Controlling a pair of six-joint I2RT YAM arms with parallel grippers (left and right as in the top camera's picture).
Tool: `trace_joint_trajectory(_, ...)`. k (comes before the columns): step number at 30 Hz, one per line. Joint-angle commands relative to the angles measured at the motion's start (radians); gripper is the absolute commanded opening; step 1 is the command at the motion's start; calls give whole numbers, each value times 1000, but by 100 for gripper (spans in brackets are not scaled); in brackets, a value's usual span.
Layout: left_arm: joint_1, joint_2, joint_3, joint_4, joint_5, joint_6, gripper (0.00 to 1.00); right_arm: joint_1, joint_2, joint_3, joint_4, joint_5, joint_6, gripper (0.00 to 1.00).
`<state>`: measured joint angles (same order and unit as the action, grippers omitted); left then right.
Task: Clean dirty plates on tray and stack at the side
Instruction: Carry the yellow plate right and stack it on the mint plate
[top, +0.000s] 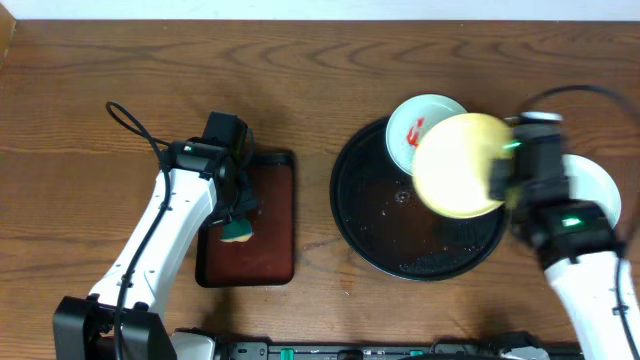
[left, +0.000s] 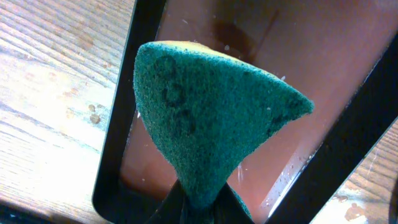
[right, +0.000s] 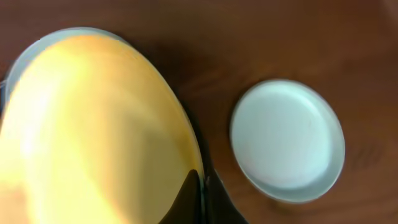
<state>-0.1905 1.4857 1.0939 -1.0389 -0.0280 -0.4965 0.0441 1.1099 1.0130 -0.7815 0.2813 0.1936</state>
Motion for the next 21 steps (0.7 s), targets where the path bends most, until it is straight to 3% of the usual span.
trace_joint_trajectory(1, 4, 5, 0, -2, -1, 10, 8, -236, 7, 16, 2, -296, 53, 1)
trace_joint_trajectory(5, 4, 5, 0, -2, -1, 10, 8, -522, 76, 16, -1, -413, 54, 1)
trace_joint_trajectory(9, 4, 5, 0, -2, 0, 10, 8, -703, 167, 15, -7, -440, 140, 1)
trace_joint_trajectory(14, 4, 5, 0, -1, 19, 10, 8, -839, 285, 15, 11, -415, 167, 1)
trace_joint_trajectory(21, 4, 5, 0, 2, 21, 10, 8, -885, 407, 15, 29, -399, 171, 4)
